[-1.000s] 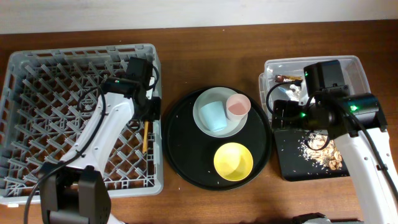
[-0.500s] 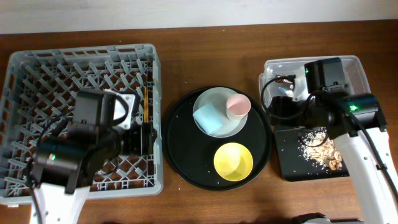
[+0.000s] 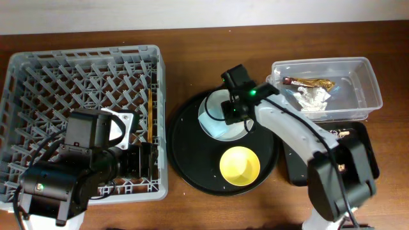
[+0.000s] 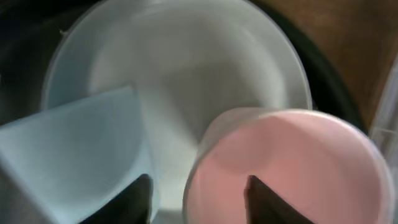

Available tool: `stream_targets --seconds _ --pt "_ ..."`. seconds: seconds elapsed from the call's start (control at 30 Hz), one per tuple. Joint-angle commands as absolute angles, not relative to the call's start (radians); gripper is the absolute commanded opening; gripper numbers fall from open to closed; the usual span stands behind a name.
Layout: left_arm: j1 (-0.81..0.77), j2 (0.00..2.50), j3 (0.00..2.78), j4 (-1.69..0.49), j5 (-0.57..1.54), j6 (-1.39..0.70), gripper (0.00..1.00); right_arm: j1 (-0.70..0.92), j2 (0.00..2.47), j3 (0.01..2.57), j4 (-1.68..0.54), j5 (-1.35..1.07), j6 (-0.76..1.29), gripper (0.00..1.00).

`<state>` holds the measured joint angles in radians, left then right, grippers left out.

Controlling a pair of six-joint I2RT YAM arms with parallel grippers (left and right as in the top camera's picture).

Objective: Sort waste into correct bins and load items into the dishwasher rack
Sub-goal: 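Grasp the pink cup with the right gripper and lift it, then hand the pink cup from the right gripper to the left gripper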

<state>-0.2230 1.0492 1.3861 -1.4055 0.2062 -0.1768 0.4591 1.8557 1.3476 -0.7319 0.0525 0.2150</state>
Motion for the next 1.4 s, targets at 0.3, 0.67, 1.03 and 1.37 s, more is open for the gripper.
stream_targets --seconds 0.3,0.67,1.03,1.37 --pt "-0.22 1.048 1.395 -1.347 0.221 -0.184 0.95 0.443 1.603 1.561 -0.955 0.014 0.127 0.04" --pt "-0.22 1.308 1.395 -0.609 1.221 0.133 0.99 -0.025 1.32 1.646 -1.097 -1.552 -0.179 0.04" --pt "-0.262 1.307 1.395 -0.414 1.538 0.102 0.99 0.248 1.386 1.646 -0.966 -1.507 -0.179 0.04" --pt "-0.273 1.307 1.395 -0.382 1.446 0.08 0.65 0.257 1.428 1.646 -0.92 -1.515 -0.178 0.04"
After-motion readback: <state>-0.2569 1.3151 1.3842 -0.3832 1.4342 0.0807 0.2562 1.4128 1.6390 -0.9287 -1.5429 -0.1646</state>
